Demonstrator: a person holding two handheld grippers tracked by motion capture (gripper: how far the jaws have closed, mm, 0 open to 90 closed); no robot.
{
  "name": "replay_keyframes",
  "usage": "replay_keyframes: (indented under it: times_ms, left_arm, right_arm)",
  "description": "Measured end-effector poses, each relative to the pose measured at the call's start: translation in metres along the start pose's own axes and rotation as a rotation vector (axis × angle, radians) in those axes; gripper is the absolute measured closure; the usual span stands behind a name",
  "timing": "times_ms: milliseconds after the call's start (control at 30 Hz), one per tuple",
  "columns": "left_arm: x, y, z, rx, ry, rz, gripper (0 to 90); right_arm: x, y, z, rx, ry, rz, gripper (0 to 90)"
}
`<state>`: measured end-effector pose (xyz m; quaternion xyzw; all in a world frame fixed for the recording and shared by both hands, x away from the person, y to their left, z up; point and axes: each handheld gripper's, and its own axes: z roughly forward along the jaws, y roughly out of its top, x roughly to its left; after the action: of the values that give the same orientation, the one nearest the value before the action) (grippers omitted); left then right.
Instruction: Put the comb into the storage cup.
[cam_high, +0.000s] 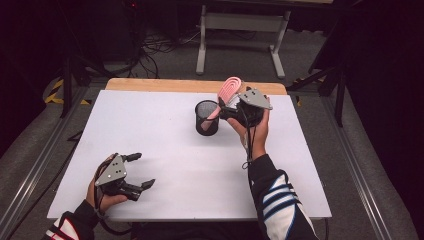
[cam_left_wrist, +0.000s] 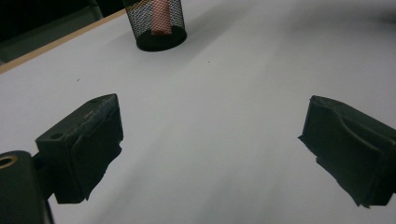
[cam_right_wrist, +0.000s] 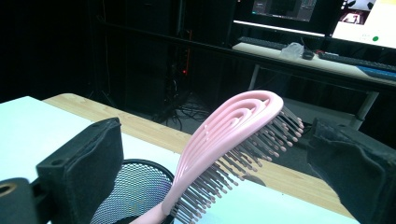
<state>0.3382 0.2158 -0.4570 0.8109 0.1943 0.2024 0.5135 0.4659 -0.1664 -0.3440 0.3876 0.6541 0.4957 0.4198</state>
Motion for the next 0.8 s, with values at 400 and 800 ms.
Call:
replay_keyframes:
  times_ms: [400, 800]
  left_arm:
    - [0.0, 0.0, 0.001, 0.003, -0.002, 0.002, 6.3]
    - [0.0, 0.0, 0.001, 0.003, 0.002, 0.001, 6.3]
  right_arm:
    - [0.001, 0.003, -0.011, -0.018, 0.024, -0.012, 5.0]
    - [-0.001, 0.002, -0.021, -0.043, 0.06, -0.018, 4.7]
